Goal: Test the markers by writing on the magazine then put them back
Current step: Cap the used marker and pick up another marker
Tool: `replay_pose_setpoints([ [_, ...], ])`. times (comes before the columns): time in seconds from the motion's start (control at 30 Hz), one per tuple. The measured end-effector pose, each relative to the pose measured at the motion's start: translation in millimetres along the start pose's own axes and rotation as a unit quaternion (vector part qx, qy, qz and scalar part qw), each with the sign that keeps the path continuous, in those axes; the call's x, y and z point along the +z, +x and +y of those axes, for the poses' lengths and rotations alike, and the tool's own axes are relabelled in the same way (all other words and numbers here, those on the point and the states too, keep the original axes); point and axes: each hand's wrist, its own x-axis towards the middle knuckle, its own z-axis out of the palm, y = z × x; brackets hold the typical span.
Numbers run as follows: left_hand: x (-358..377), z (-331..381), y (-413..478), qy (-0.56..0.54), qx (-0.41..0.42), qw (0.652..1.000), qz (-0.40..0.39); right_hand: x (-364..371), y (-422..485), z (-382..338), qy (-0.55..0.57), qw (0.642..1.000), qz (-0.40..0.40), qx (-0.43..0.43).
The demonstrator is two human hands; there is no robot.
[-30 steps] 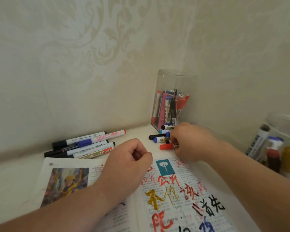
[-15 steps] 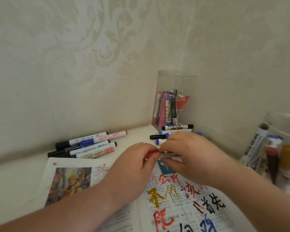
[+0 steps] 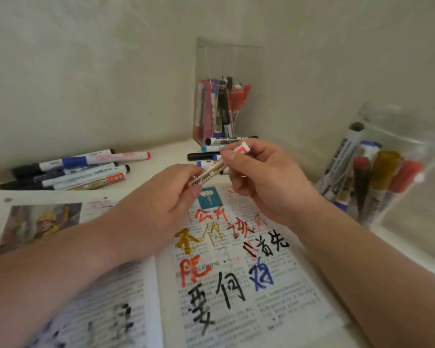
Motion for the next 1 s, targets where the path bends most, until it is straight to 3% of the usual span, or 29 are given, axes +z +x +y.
replay_pose_setpoints([
  [0.23,2,-6,1,-0.001,-0.002,1.0,0.003,5,-2,0,-0.002,0.999,-0.011,-0.053],
  [0.73,-5,3,-1,-0.044,0.028,0.998,0.021,10,-8,4,-0.094,0.993,-0.071,-0.028],
  [1.0,-4,7,-4,-0.059,-0.003,0.998,0.018,11,-9,2,-0.055,0.995,-0.082,-0.031],
])
